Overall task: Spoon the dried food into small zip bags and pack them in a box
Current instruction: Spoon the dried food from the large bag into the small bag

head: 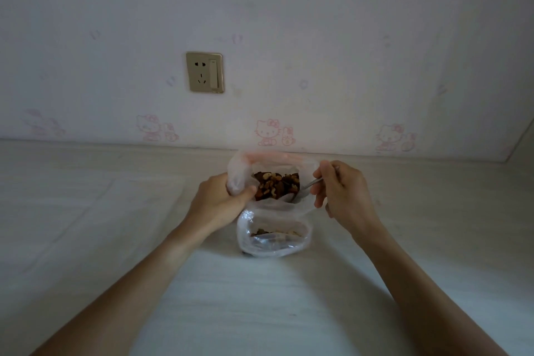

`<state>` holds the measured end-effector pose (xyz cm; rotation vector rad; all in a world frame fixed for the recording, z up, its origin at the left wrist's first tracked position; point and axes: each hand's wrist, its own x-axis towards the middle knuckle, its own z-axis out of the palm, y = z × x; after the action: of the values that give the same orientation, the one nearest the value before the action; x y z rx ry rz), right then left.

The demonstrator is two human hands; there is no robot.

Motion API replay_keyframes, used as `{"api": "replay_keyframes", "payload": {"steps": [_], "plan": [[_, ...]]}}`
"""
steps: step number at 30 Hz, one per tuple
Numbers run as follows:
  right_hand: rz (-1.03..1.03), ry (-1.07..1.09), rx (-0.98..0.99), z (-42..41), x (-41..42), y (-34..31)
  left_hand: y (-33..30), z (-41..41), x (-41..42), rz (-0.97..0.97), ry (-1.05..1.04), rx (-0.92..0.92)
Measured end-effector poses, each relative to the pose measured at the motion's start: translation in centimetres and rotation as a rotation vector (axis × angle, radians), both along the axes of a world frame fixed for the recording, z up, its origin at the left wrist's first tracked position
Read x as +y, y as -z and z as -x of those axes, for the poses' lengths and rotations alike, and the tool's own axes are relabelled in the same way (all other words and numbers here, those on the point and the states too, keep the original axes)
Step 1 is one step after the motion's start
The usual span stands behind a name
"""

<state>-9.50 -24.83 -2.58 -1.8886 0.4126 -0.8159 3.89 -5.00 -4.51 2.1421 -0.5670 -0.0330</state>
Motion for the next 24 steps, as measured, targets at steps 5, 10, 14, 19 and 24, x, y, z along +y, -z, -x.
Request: {"api": "replay_keyframes", "payload": {"steps": [5, 10, 14, 19, 24], "plan": [[-0.211, -0.094, 0.066, -0.2, 0.1, 0.4, 0.4, 0.3, -0.1, 0.127, 0.064, 0.029], [-0.353, -0.154, 0.109, -0.1, 0.0, 0.4, 0.6, 0.5, 0.0, 0.188, 0.067, 0.053], [-0.4, -0.206, 0.138, -0.1, 0.0, 0.6, 0.6, 0.7, -0.2, 0.213, 0.073, 0.031], [-0.445, -0.208, 0.134, -0.4, 0.3, 1.1, 0.7, 0.8, -0.4, 0.235, 0.067, 0.034], [-0.525, -0.209, 0.107, -0.5, 0.1, 1.2, 0.5, 1.2, -0.4, 0.292, 0.065, 0.034]]}}
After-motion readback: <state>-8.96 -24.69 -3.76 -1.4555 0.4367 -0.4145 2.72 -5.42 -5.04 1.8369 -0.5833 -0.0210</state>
